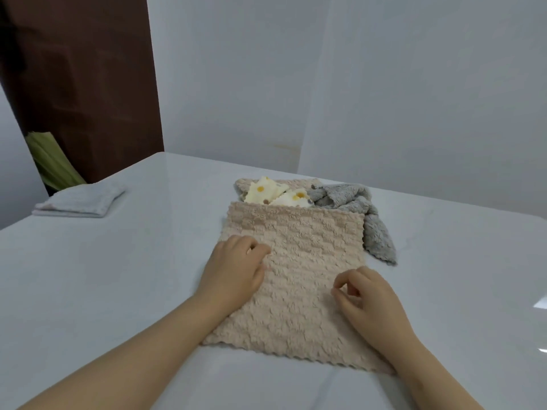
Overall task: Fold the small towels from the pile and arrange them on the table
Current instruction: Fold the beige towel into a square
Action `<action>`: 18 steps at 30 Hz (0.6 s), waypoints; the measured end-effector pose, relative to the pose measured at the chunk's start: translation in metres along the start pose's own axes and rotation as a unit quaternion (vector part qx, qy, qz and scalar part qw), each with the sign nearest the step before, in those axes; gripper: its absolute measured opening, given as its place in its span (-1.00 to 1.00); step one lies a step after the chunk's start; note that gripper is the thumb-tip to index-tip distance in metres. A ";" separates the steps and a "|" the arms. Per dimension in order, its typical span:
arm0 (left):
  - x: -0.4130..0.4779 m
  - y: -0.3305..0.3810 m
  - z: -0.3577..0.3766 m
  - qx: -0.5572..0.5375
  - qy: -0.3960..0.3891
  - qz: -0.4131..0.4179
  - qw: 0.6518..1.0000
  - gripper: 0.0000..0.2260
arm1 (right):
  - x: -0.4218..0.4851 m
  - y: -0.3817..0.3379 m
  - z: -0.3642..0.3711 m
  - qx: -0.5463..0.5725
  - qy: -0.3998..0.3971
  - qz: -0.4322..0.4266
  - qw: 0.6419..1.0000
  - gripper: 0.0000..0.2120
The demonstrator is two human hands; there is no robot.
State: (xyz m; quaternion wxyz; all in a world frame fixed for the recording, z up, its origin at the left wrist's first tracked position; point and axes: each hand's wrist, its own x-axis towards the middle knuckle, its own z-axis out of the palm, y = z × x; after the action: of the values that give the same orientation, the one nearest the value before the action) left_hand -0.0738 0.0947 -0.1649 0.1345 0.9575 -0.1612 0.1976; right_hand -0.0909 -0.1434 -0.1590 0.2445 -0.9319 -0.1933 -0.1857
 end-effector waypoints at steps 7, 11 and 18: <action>-0.055 0.011 -0.031 -0.142 -0.166 0.052 0.974 -0.51 | -0.038 -0.003 -0.013 0.031 -0.170 -0.092 0.981 -0.55; -0.071 0.007 -0.029 -0.099 -0.154 0.099 0.978 -0.41 | -0.044 -0.005 -0.013 0.013 -0.155 -0.101 0.983 -0.54; -0.074 -0.003 -0.028 0.002 0.013 0.064 0.998 -0.81 | -0.048 -0.008 -0.014 -0.031 -0.032 -0.053 0.998 -0.78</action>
State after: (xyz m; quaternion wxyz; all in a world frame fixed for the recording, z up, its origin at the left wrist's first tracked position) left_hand -0.1460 0.1254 -0.1720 0.1222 0.9428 -0.2203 0.2184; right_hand -0.1392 -0.1569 -0.1653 0.1990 -0.9328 -0.2446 -0.1745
